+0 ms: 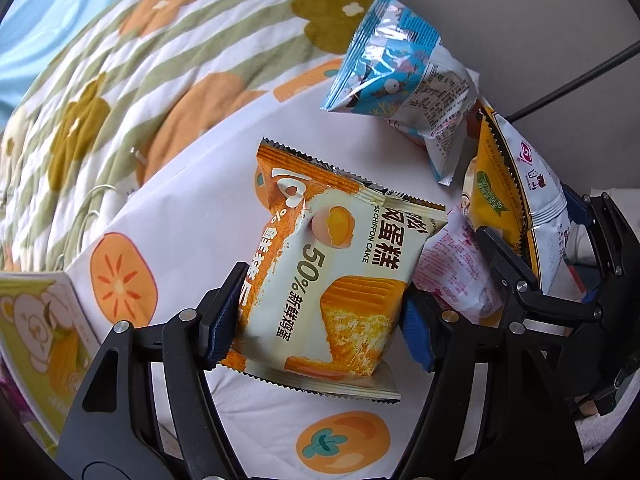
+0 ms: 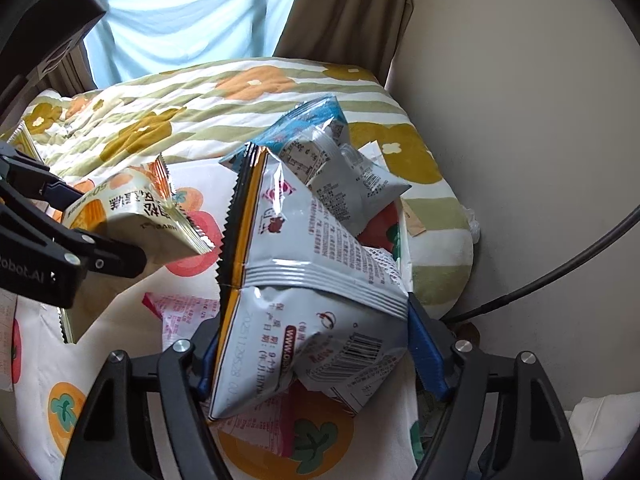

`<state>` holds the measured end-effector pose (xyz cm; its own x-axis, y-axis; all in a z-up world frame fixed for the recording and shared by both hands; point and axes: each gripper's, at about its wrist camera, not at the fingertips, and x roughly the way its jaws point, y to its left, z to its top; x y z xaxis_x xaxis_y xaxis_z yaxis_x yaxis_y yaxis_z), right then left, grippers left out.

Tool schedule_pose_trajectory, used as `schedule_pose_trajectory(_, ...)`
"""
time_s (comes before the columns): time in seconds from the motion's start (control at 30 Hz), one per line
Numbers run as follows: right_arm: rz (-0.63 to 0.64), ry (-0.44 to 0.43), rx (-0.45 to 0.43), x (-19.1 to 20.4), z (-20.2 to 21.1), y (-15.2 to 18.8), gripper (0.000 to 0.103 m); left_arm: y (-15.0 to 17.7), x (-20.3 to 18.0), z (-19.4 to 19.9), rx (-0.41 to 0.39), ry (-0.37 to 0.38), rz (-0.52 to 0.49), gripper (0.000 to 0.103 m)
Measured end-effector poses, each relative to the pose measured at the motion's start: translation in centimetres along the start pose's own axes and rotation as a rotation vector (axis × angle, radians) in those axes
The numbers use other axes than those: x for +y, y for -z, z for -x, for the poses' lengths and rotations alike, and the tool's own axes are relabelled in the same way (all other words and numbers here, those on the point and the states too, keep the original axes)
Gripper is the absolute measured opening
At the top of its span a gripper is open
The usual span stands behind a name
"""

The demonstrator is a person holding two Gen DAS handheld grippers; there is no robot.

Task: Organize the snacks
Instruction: 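Grasp the orange cake packet with the left tool while the right tool grasps the silver-white bag, then carry the cake packet and silver-white bag into the box and release both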

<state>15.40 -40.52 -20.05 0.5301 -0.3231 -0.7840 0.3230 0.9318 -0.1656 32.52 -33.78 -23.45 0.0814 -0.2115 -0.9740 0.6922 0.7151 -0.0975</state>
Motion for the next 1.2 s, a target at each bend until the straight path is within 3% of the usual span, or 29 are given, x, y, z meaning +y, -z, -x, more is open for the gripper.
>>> schedule_pose_trajectory(0.27, 0.019, -0.02, -0.061, -0.1, 4.0, -0.8, 0.072, 2.2, 0.6, 5.4, -0.1, -0.013, 0.06, 0.066)
schedule_pose_trajectory(0.57, 0.111, -0.134, -0.208, 1.8, 10.7, -5.7, 0.072, 6.2, 4.4, 14.6, -0.242, -0.033, 0.189, 0.066)
schedule_pose_trajectory(0.87, 0.225, -0.359, -0.268, 10.0, 15.1, -10.1, 0.072, 12.9, 12.7, 22.2, -0.347, -0.138, 0.385, 0.066)
schedule_pose_trajectory(1.2, 0.319, -0.527, -0.237, 21.8, 16.4, -12.2, 0.072, 21.7, 22.0, 25.5, -0.352, -0.251, 0.548, 0.066)
